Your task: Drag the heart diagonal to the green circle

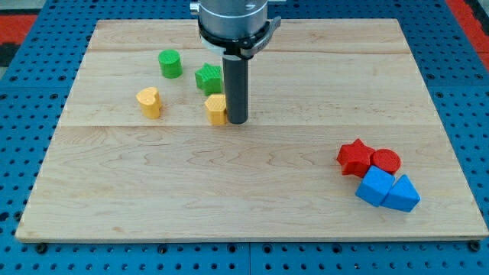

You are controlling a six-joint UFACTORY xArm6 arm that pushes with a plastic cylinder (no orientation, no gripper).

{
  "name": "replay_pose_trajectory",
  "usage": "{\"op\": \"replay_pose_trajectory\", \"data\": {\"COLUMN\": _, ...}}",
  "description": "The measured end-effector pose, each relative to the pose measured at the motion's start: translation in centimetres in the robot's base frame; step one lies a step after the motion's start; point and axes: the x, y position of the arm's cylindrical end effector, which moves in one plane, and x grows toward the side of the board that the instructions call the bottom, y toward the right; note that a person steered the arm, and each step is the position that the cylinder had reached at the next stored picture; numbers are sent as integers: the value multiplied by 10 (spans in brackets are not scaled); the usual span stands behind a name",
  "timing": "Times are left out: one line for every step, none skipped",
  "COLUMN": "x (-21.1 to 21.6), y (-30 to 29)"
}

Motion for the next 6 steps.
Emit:
{"op": "replay_pose_trajectory", "data": {"x": 21, "y": -1}}
{"op": "replay_pose_trajectory", "data": {"x": 42, "y": -43}}
{"op": "replay_pose_trajectory", "data": {"x": 25, "y": -101}}
{"op": "replay_pose_trajectory", "data": {"x": -4, "y": -105}}
{"op": "replay_pose_trajectory", "data": {"x": -23, "y": -134}}
{"op": "replay_pose_trajectory", "data": {"x": -44, "y": -171}}
